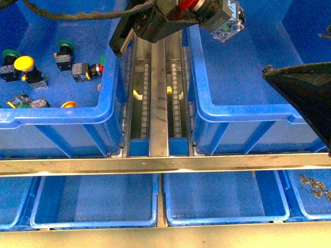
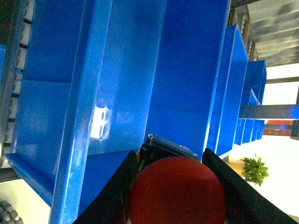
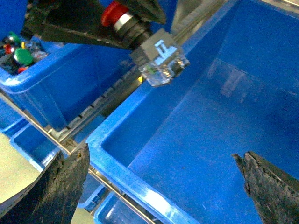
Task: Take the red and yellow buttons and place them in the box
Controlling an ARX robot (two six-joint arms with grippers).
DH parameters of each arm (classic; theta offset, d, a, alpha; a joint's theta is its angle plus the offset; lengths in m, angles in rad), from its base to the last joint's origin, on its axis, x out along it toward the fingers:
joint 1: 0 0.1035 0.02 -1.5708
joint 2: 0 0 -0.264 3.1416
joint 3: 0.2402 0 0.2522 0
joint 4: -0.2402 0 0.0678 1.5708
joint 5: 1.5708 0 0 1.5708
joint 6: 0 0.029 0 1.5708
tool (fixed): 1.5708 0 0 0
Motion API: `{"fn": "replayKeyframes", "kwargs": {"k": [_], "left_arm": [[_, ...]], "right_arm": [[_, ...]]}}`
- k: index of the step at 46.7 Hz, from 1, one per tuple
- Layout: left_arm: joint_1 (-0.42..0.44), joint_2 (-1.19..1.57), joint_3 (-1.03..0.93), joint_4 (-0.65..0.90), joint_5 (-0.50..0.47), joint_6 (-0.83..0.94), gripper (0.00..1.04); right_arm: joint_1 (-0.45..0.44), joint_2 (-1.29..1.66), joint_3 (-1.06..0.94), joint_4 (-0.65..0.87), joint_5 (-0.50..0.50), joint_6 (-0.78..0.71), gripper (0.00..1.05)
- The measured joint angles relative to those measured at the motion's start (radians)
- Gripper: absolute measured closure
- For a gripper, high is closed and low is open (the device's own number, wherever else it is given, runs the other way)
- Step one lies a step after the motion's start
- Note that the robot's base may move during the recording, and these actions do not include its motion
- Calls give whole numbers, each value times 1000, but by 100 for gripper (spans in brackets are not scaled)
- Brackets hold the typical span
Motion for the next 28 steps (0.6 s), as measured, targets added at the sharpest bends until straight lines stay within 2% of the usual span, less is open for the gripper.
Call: {"fn": "replayKeyframes", "kwargs": {"k": [15, 28], "left_arm": [[0, 0, 0, 3, 7, -3, 71], [-13, 0, -13, 5, 6, -4, 71]], "right_arm": [[51, 164, 111, 45, -33, -196, 6], [65, 328, 232, 122, -20, -285, 6]]}}
